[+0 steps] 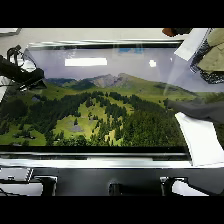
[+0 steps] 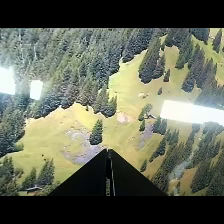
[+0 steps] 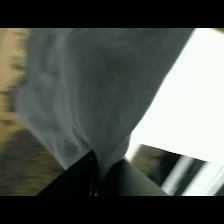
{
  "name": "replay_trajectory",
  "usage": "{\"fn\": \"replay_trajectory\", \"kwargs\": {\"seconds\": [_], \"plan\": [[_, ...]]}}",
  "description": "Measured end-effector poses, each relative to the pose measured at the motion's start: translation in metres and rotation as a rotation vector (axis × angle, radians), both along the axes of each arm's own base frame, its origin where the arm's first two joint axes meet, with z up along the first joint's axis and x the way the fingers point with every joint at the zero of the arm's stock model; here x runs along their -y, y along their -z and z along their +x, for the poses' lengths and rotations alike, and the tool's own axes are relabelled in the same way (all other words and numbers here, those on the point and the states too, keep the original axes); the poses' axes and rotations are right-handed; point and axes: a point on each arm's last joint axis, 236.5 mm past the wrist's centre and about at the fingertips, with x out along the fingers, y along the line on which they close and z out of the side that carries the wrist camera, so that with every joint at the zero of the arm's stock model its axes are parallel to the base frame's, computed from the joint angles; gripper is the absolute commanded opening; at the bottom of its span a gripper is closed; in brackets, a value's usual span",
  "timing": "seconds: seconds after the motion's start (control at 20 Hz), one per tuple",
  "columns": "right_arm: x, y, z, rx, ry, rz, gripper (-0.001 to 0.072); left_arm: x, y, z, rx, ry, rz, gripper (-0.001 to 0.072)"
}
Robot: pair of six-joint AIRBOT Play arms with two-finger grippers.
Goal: Fold the clothes and pants, and hang the long-sleeved shirts on hangers.
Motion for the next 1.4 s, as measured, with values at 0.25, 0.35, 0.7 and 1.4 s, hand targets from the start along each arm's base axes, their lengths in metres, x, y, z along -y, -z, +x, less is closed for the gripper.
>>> {"fn": "replay_trajectory", "kwargs": {"seconds": [0.25, 0.35, 0.7, 1.4], "plan": [[-0.001, 0.033, -0.056, -0.161, 0.007, -0.043, 0.0034, 0.0, 0.0, -0.001, -0.003, 0.004, 0.001, 0.0019], [-0.005, 0.052, -0.076, -0.215, 0.013, -0.045, 0.0035, 0.0, 0.0, -0.001, -0.005, 0.005, 0.001, 0.0019], [-0.024, 0.118, -0.147, -0.407, 0.062, -0.032, 0.0035, 0.0, 0.001, -0.003, -0.01, 0.007, 0.001, 0.0019], [-0.008, 0.141, -0.175, -0.493, 0.074, -0.13, 0.0065, 0.0, 0.001, -0.003, -0.012, 0.007, 0.001, 0.0019]]}}
